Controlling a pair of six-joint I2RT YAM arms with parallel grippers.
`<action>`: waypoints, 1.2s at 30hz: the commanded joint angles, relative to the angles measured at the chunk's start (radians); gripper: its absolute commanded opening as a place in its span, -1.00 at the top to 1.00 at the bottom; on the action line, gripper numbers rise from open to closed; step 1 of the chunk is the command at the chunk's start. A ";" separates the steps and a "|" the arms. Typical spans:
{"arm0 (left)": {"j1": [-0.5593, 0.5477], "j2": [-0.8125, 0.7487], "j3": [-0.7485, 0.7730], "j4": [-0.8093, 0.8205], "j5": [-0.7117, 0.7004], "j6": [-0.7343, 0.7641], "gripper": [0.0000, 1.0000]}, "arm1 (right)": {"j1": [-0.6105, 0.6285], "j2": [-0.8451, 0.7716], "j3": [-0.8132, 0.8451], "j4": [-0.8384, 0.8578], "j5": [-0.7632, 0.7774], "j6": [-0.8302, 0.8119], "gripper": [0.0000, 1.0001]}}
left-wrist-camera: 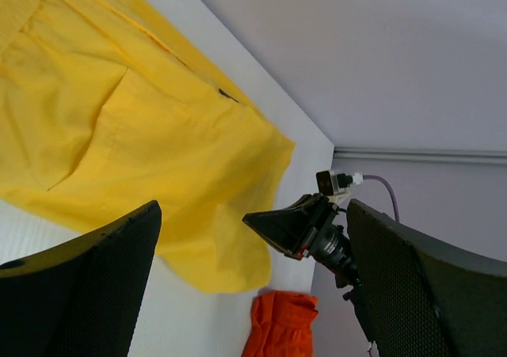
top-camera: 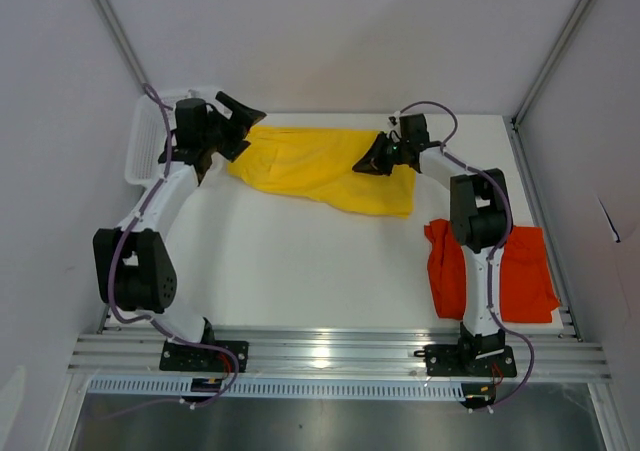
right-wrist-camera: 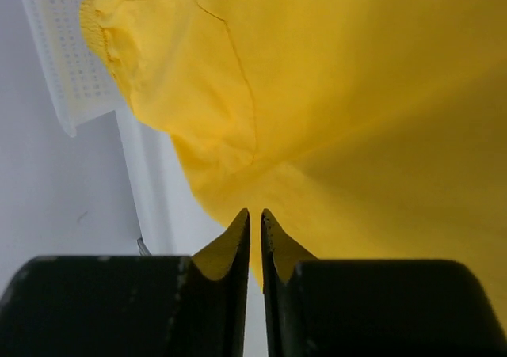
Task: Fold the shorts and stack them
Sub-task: Fold the shorts
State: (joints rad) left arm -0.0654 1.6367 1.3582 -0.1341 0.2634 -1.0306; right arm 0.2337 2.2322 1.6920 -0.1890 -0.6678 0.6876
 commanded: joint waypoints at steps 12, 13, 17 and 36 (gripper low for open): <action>-0.027 -0.264 -0.287 -0.001 -0.079 0.109 -0.98 | -0.046 -0.192 -0.252 -0.352 0.309 -0.295 0.80; -0.040 -0.274 -0.309 -0.002 -0.085 0.112 -0.98 | -0.068 -0.227 -0.261 -0.380 0.354 -0.301 0.81; -0.060 -0.327 -0.392 0.004 -0.101 0.124 -0.98 | -0.186 -0.278 -0.226 -0.400 0.382 -0.287 0.83; -0.059 -0.566 -0.531 -0.116 -0.213 0.198 -0.98 | 0.190 0.171 0.363 0.049 -0.062 0.102 -0.45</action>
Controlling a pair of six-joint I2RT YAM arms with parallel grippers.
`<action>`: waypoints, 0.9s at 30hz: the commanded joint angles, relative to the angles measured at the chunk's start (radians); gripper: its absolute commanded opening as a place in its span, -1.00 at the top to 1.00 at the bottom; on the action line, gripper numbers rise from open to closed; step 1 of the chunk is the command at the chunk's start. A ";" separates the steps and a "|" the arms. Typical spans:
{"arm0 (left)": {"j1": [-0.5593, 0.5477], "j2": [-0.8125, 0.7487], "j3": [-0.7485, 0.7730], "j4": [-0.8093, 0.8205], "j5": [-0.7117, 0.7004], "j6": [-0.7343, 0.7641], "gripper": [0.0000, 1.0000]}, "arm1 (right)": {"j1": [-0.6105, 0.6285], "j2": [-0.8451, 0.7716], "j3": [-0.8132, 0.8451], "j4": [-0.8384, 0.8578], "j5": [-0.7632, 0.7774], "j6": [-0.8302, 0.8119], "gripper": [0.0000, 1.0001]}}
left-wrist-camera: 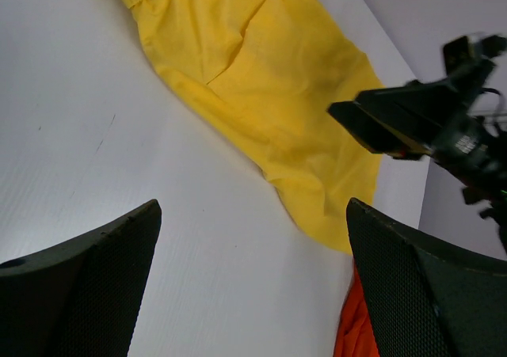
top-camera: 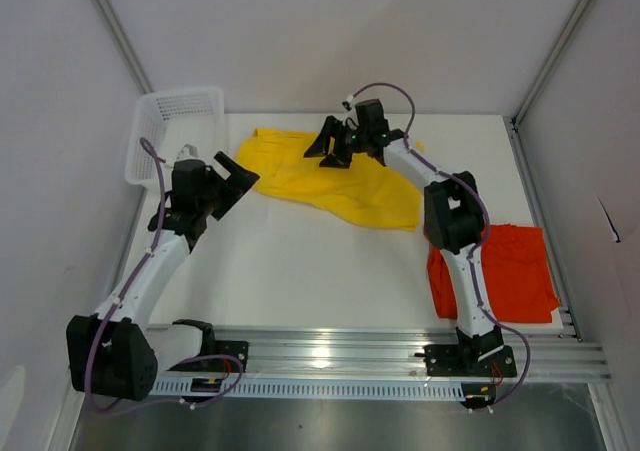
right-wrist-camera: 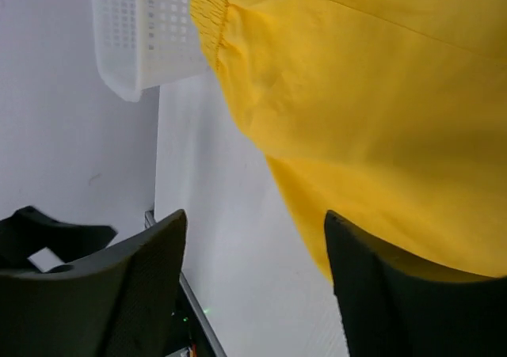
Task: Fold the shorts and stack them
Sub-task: Fold the shorts
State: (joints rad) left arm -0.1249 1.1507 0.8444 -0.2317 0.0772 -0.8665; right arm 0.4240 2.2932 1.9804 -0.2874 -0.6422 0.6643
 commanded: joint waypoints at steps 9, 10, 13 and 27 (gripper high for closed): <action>0.001 -0.233 -0.060 -0.100 -0.062 0.061 -0.98 | 0.114 0.030 -0.227 0.478 0.130 0.383 -0.58; 0.001 -0.246 -0.067 -0.103 -0.070 0.061 -0.98 | 0.139 -0.027 -0.286 0.531 0.163 0.412 -0.57; 0.001 -0.279 -0.071 -0.115 -0.073 0.075 -0.98 | 0.186 -0.089 -0.443 0.648 0.272 0.478 -0.55; 0.001 -0.335 -0.091 -0.155 -0.091 0.104 -0.98 | 0.366 -0.311 -0.556 0.397 0.639 0.184 -0.51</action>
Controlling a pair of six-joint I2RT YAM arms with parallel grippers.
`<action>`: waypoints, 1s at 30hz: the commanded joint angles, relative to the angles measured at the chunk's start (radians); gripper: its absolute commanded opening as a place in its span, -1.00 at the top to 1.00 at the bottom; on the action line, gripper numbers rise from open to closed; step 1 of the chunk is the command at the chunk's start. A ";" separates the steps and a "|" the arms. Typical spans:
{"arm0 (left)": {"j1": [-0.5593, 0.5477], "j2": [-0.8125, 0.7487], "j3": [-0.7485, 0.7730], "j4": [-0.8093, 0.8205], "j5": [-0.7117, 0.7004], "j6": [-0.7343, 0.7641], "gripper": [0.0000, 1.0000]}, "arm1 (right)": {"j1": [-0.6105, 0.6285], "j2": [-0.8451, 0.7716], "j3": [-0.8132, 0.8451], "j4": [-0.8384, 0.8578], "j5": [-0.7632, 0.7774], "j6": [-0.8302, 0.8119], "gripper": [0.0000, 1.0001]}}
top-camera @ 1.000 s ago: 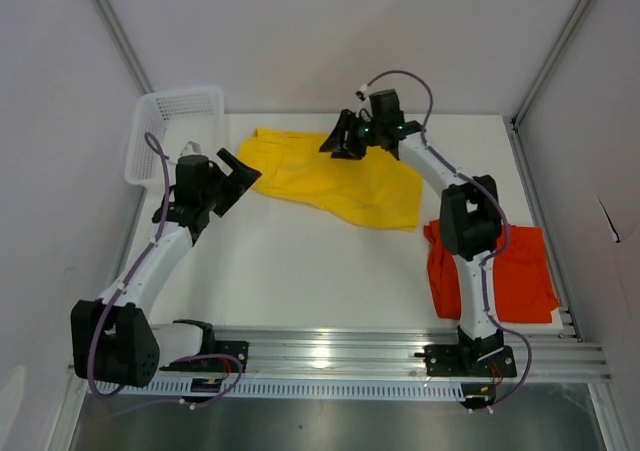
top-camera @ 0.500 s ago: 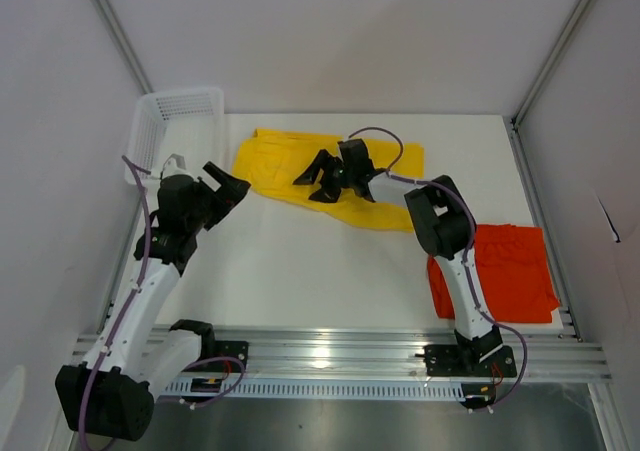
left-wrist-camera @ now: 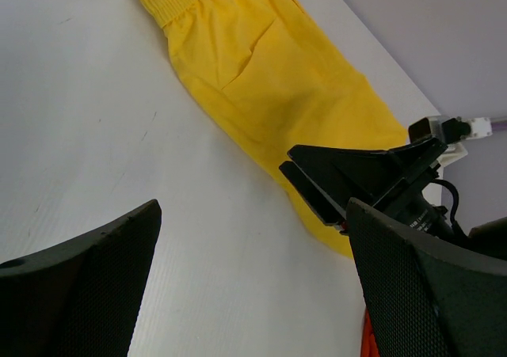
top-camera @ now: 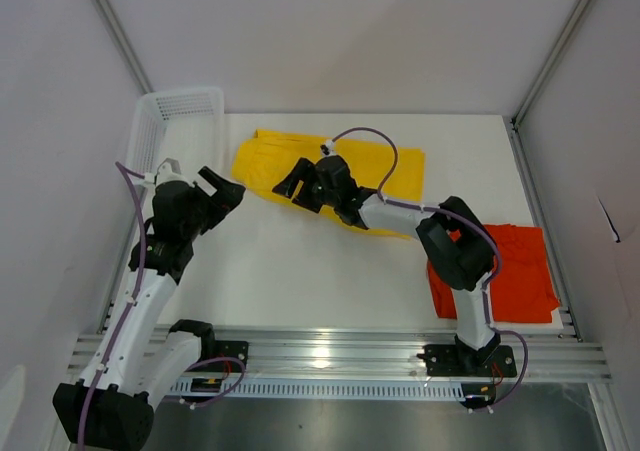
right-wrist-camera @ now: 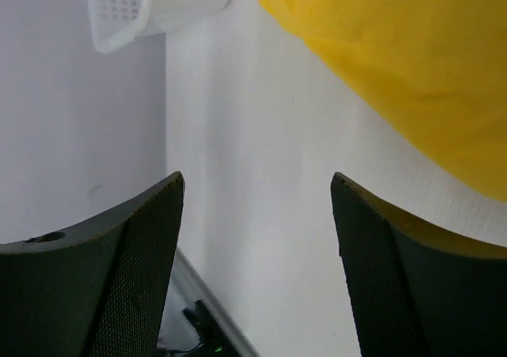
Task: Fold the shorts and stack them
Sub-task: Fold the shorts
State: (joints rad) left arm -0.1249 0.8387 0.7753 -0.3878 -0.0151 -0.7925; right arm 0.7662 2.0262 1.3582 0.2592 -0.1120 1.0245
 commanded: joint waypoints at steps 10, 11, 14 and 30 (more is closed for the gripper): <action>0.001 -0.032 -0.041 0.000 0.007 0.045 -0.98 | 0.054 -0.032 0.251 -0.690 0.372 -0.867 -0.58; 0.001 -0.033 -0.042 0.000 0.033 0.047 -0.98 | 0.064 -0.038 0.251 -0.696 0.420 -0.953 -0.57; 0.001 -0.036 -0.056 0.013 0.044 0.044 -0.98 | 0.103 -0.041 0.229 -0.709 0.498 -1.136 -0.56; 0.001 -0.029 -0.084 0.027 0.070 0.050 -0.98 | 0.150 0.156 0.334 -0.706 0.609 -1.382 -0.48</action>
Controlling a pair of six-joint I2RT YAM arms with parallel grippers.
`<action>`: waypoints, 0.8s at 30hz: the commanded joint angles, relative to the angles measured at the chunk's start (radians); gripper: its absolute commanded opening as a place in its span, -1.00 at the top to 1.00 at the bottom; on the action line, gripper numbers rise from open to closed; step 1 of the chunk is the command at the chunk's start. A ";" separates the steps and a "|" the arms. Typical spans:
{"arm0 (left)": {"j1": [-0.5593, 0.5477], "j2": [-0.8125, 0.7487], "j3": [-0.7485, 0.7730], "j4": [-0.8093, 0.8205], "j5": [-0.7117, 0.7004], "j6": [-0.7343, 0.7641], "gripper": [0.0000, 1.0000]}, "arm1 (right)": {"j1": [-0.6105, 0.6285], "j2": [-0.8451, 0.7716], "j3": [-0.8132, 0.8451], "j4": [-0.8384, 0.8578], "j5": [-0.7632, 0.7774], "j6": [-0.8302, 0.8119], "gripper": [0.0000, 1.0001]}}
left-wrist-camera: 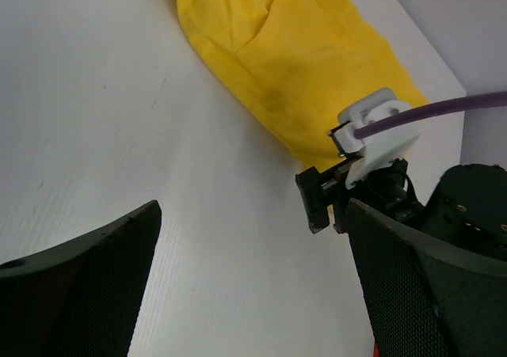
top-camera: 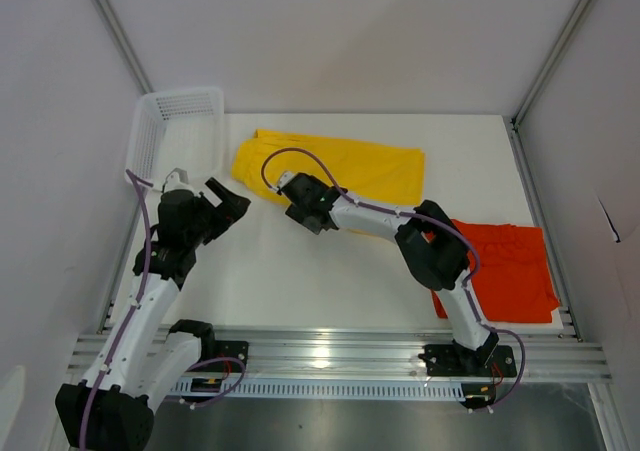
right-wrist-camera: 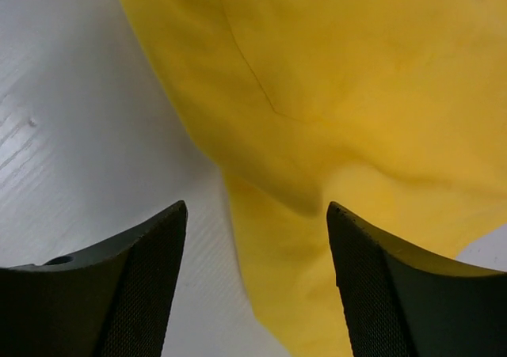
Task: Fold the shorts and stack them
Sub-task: Fold the shorts
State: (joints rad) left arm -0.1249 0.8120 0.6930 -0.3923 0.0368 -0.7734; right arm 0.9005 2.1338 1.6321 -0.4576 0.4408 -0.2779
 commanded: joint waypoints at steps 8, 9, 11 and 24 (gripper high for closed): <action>0.001 0.003 0.003 0.032 0.014 0.036 -0.98 | 0.020 0.121 0.092 0.013 0.067 -0.136 -0.05; 0.001 0.004 0.005 0.032 0.014 0.036 -0.98 | 0.023 0.118 0.086 0.013 0.072 -0.135 0.20; 0.001 0.006 0.010 0.029 0.014 0.039 -0.98 | 0.028 0.098 0.055 0.019 0.070 -0.130 0.48; 0.002 0.041 -0.010 0.023 0.025 0.057 -0.98 | 0.162 -0.316 -0.509 0.091 0.193 0.074 0.88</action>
State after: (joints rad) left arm -0.1249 0.8436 0.6918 -0.3840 0.0406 -0.7506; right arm 1.0195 1.9327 1.1820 -0.3431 0.5838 -0.2958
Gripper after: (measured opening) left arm 0.991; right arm 0.031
